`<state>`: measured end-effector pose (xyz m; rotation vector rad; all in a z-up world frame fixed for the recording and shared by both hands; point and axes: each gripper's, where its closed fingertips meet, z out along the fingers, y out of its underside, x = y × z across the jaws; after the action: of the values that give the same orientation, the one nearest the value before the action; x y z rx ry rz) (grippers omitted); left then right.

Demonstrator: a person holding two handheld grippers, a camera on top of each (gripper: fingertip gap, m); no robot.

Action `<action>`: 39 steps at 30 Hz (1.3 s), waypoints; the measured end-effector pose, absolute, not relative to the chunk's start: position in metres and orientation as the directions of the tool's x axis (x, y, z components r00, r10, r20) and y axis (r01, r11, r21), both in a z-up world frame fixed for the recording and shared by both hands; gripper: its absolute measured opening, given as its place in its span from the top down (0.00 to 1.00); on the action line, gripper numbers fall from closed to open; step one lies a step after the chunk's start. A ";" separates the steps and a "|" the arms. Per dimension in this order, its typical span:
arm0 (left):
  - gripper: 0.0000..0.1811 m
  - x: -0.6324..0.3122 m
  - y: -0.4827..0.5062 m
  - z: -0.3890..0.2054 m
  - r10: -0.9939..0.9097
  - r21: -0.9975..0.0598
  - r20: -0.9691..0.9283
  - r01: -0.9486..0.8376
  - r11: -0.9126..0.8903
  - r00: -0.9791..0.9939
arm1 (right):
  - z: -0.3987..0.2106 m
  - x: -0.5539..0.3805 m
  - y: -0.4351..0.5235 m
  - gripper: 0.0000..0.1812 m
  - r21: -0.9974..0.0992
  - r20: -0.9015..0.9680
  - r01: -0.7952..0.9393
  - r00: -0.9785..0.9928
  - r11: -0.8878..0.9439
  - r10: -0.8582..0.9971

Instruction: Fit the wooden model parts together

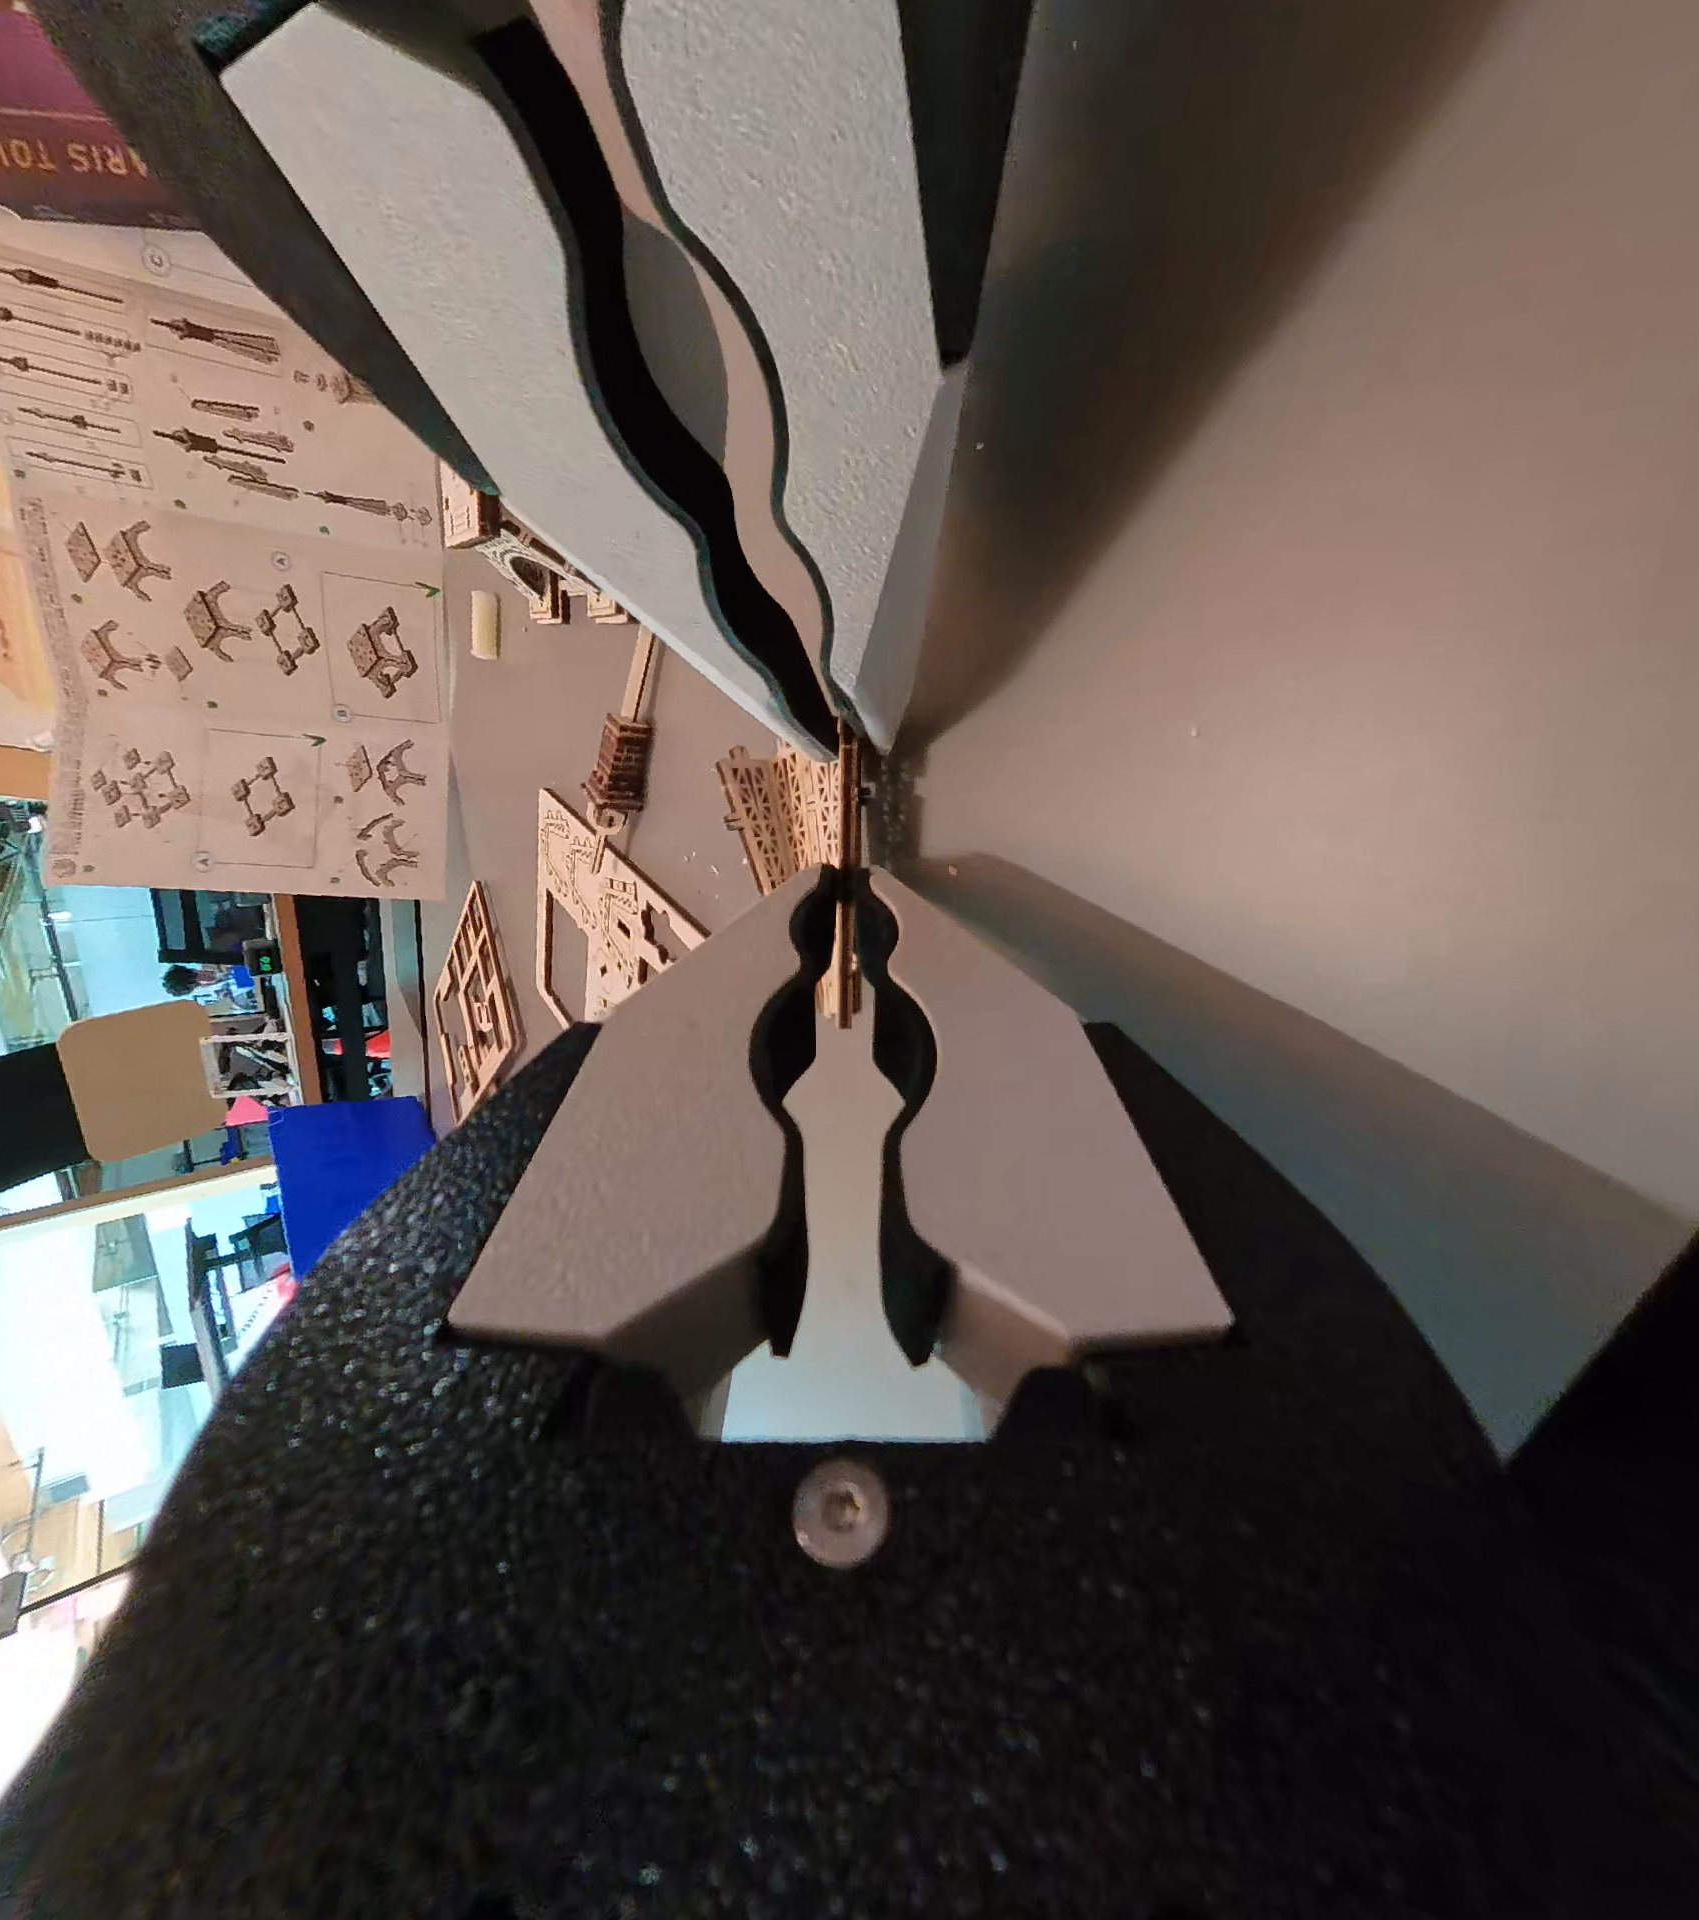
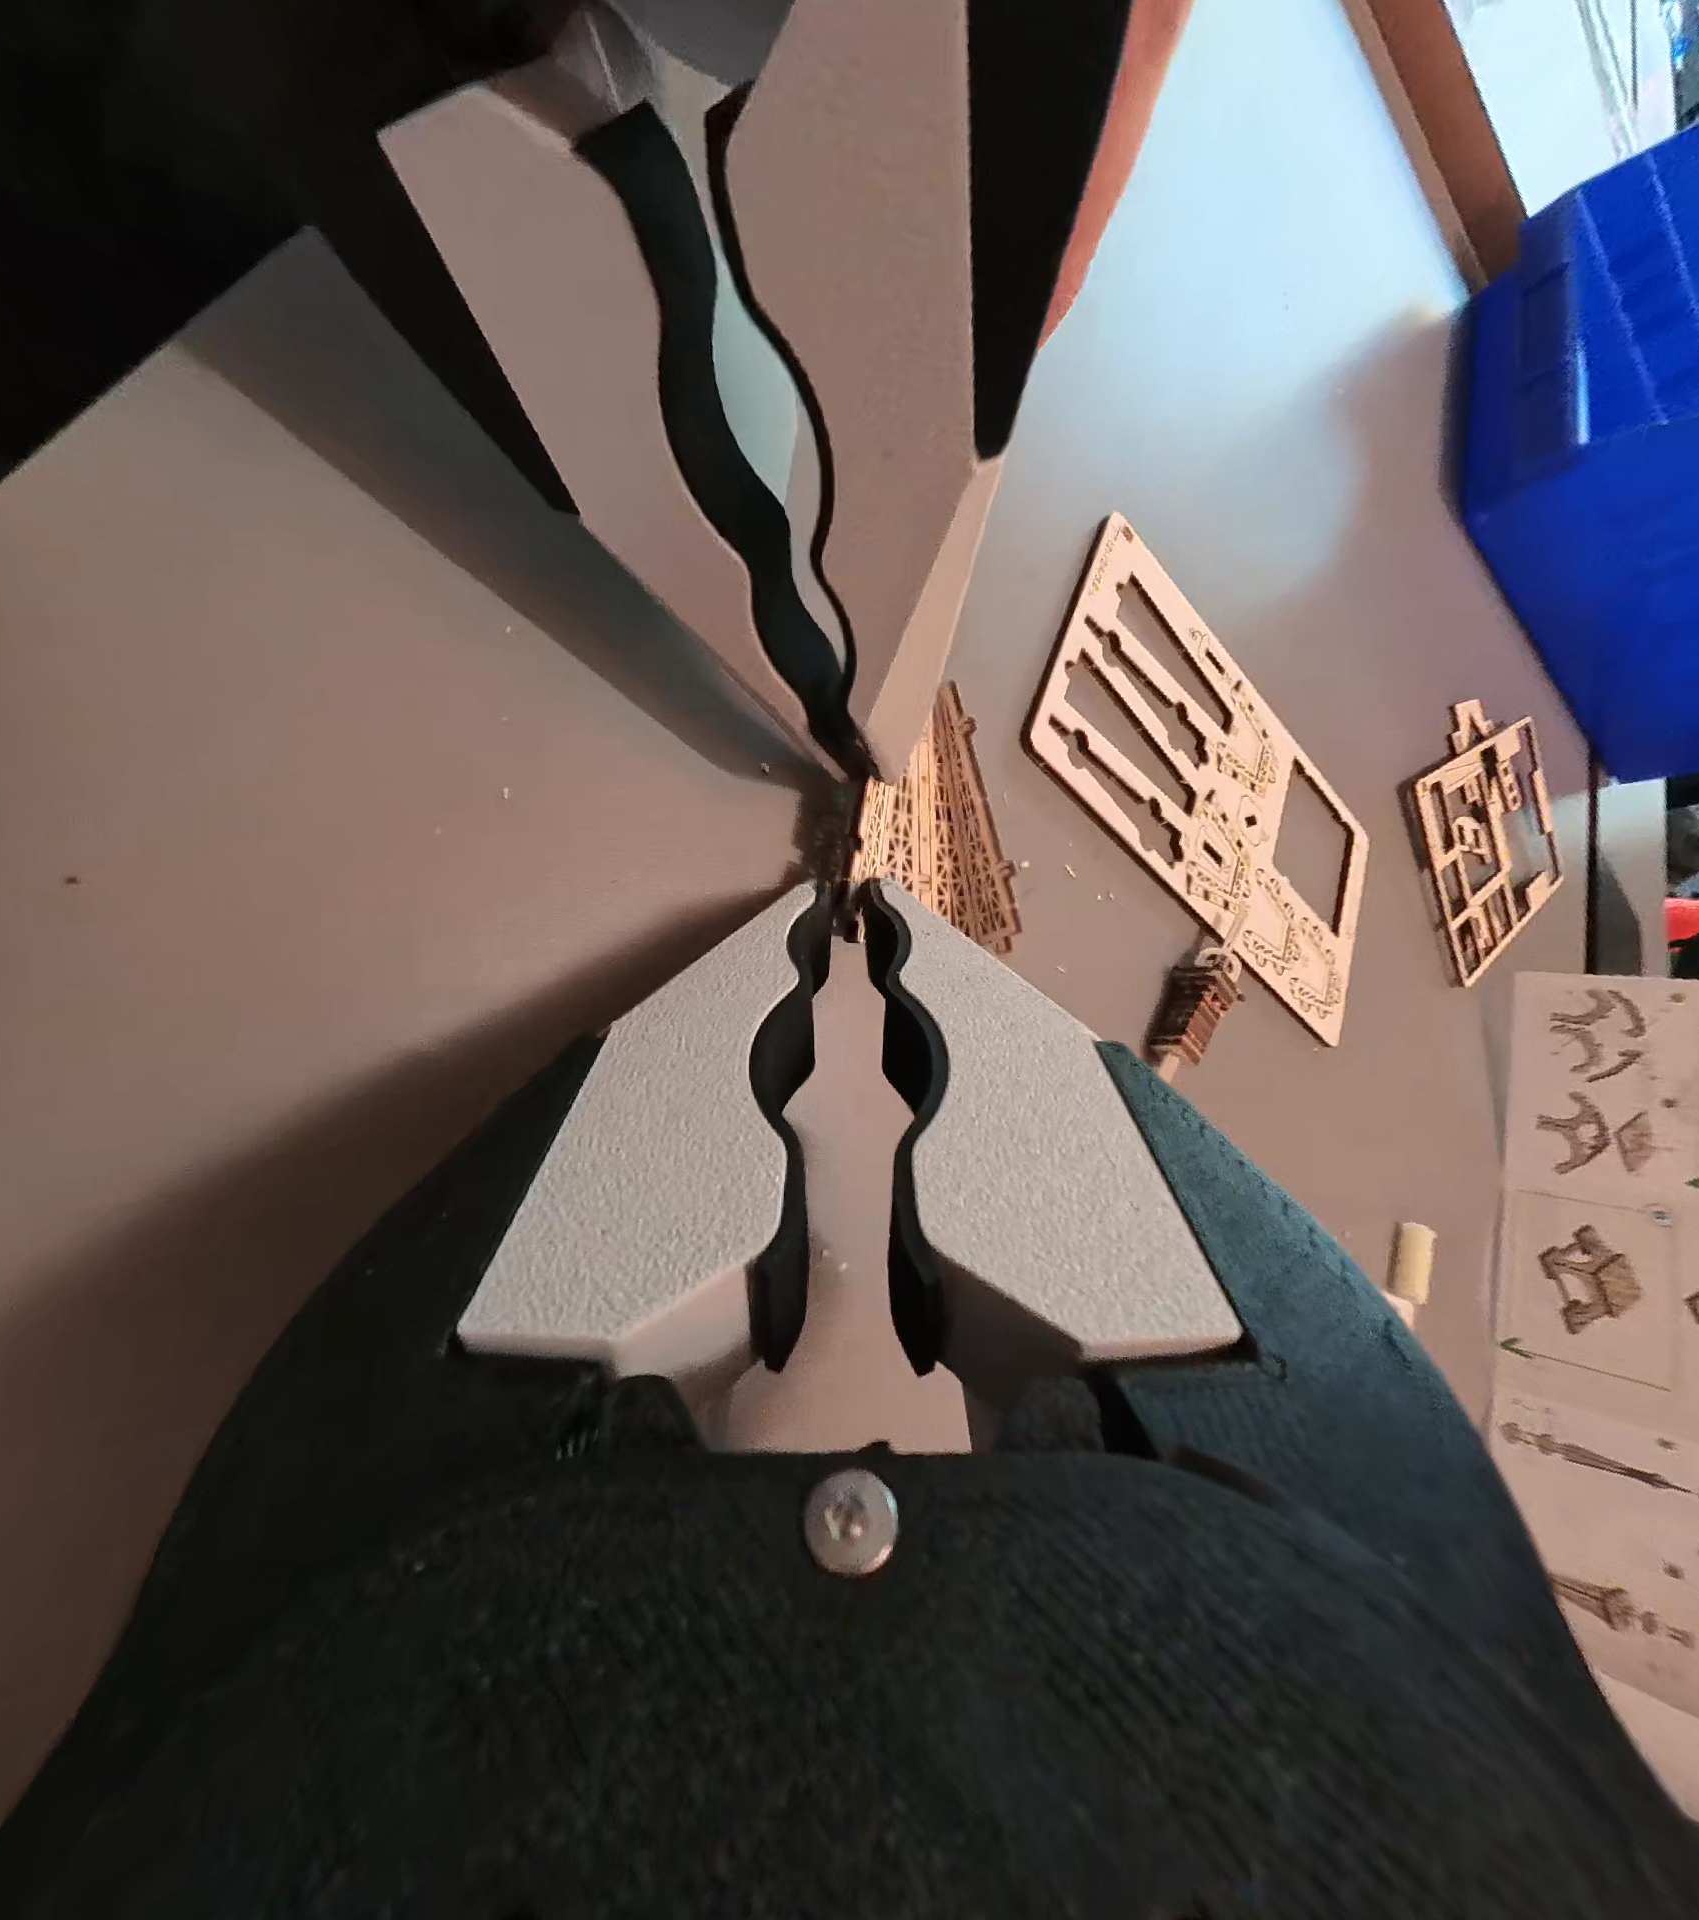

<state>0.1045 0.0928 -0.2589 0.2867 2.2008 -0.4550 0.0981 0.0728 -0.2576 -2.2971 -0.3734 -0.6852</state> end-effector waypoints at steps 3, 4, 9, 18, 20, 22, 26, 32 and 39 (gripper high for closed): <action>0.97 0.104 0.095 -0.258 0.037 -0.248 -0.768 0.350 0.903 -0.639 | -0.257 0.101 0.073 0.98 -0.511 0.601 0.457 0.796 -0.728 0.078; 0.96 0.103 0.097 -0.258 0.029 -0.267 -0.753 0.345 0.900 -0.657 | -0.257 0.101 0.074 0.98 -0.503 0.609 0.460 0.789 -0.732 0.078; 0.94 0.106 0.105 -0.243 -0.162 -0.557 -0.545 0.211 0.803 -0.823 | -0.256 0.102 0.076 0.99 -0.488 0.636 0.481 0.768 -0.728 0.080; 0.95 0.144 0.106 -0.238 -0.325 -0.769 -0.042 -0.177 0.615 -0.945 | -0.254 0.104 0.078 0.99 -0.408 0.706 0.538 0.698 -0.738 0.118; 0.94 0.140 0.103 -0.253 -0.287 -0.723 -0.007 -0.194 0.663 -0.958 | -0.254 0.104 0.079 0.99 -0.392 0.718 0.549 0.685 -0.738 0.127; 0.99 0.135 0.098 -0.257 -0.256 -0.722 0.025 -0.194 0.664 -0.966 | -0.254 0.104 0.079 1.00 -0.388 0.723 0.556 0.678 -0.735 0.131; 0.98 0.136 0.098 -0.263 -0.254 -0.705 -0.011 -0.173 0.688 -0.967 | -0.254 0.105 0.081 0.99 -0.375 0.728 0.559 0.672 -0.739 0.139; 0.98 0.136 0.098 -0.264 -0.278 -0.706 0.015 -0.207 0.677 -0.960 | -0.256 0.104 0.082 0.99 -0.315 0.738 0.567 0.651 -0.761 0.179; 0.99 0.138 0.098 -0.265 -0.333 -0.696 0.007 -0.244 0.675 -0.943 | -0.256 0.103 0.087 0.99 -0.317 0.731 0.557 0.659 -0.768 0.177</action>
<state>0.1381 0.0976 -0.2653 -0.4788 2.7642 -1.1217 0.1030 0.0867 -0.2556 -2.3482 -0.5687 -0.9580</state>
